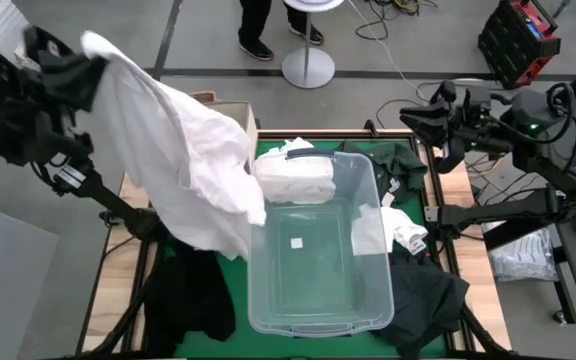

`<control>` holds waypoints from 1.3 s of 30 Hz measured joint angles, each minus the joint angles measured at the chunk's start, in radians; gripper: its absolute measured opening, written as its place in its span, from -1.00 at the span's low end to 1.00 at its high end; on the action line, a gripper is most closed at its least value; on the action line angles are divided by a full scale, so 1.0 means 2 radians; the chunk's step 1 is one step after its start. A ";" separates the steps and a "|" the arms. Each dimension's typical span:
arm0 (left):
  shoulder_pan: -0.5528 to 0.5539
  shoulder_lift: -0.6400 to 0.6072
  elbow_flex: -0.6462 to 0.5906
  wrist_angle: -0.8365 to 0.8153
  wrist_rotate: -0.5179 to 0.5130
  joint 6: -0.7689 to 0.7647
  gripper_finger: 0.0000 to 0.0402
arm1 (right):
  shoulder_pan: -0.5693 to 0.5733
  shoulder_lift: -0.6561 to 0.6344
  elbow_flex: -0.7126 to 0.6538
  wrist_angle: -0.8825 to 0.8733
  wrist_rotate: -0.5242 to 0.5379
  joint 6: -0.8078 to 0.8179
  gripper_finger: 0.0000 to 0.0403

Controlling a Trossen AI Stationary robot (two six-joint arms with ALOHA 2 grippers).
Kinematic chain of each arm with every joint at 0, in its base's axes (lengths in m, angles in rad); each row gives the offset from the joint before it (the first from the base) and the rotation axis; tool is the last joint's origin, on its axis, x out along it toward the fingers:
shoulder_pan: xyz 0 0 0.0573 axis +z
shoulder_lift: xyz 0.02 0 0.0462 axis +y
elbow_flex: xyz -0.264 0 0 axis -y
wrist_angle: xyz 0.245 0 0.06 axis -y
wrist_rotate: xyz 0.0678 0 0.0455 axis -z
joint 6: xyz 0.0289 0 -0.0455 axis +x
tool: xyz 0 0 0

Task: Sort clothes
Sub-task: Put the white shirt into the white laundry organizer

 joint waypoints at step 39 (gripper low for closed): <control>-0.001 -0.075 -0.380 -0.566 0.372 -0.783 -1.00 | 0.000 0.036 -0.006 -0.011 0.000 0.001 -0.72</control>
